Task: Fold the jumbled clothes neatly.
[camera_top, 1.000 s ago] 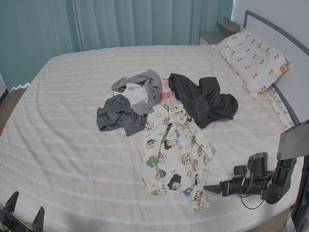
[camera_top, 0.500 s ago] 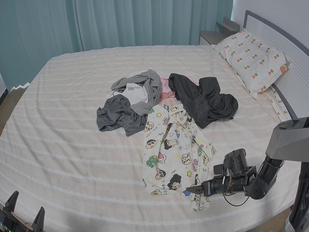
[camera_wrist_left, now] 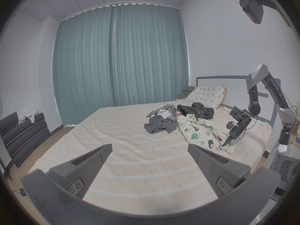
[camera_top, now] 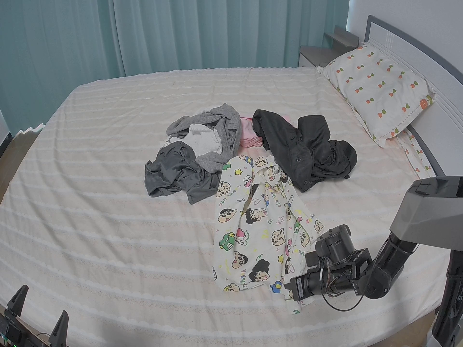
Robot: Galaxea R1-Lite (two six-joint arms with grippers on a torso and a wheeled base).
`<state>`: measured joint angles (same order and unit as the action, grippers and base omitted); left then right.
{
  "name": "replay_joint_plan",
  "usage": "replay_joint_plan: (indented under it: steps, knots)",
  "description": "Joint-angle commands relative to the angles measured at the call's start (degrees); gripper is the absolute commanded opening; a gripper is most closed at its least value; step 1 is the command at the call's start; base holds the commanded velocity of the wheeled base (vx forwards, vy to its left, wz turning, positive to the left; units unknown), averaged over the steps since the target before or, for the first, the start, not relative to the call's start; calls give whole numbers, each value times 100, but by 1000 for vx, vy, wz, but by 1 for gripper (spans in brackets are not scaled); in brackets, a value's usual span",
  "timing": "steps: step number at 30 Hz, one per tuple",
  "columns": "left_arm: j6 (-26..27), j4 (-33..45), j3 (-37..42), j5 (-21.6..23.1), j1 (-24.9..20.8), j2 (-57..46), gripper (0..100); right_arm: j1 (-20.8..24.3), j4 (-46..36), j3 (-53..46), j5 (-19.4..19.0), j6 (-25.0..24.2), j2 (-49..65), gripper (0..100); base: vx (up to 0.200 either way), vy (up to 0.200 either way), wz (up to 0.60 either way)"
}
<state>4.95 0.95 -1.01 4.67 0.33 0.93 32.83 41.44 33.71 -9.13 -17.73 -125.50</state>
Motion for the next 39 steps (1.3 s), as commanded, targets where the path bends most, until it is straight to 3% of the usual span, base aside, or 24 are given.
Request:
replay_joint_plan:
  steps: [1, 10, 13, 14, 16, 20, 22, 25, 32, 39]
  knots:
    - [-3, -16, 57, 8, 2, -22, 100, 31, 304, -418, -150, -170, 747, 0, 0, 0, 0]
    - [-91, -69, -75, -27, 2, 30, 100, 31, 1086, -989, -810, -1304, 2531, 0, 0, 0, 0]
    - [-1655, -288, -1920, 52, 2, 795, 100, 22, 1086, -927, -941, -1488, 2856, 0, 0, 0, 0]
    - [-1708, -218, -2114, 148, 11, 1155, 100, 22, 1103, -901, -977, -1515, 2926, 0, 0, 0, 0]
    - [-1040, -121, -2307, 658, -7, 1850, 100, 22, 1103, -752, -1029, -1532, 3076, 0, 0, 0, 0]
    - [-556, -113, -2254, 1590, -103, 2896, 100, 66, 1077, -505, -1038, -1532, 3216, 0, 0, 0, 0]
    - [-346, -174, -2281, 2249, -341, 3572, 100, 118, 1051, -338, -1038, -1532, 3330, 0, 0, 0, 0]
    - [-187, -245, -2377, 2688, -806, 4530, 100, 171, 1033, -57, -1029, -1532, 3462, 0, 0, 0, 0]
    - [-152, -262, -2852, 2390, -2362, 6552, 100, 488, 295, 883, -1012, -1532, 3805, 0, 0, 0, 0]
    - [-73, -886, -2703, 2390, -3329, 7563, 100, 909, -856, 2158, -985, -1523, 3770, 0, 0, 0, 0]
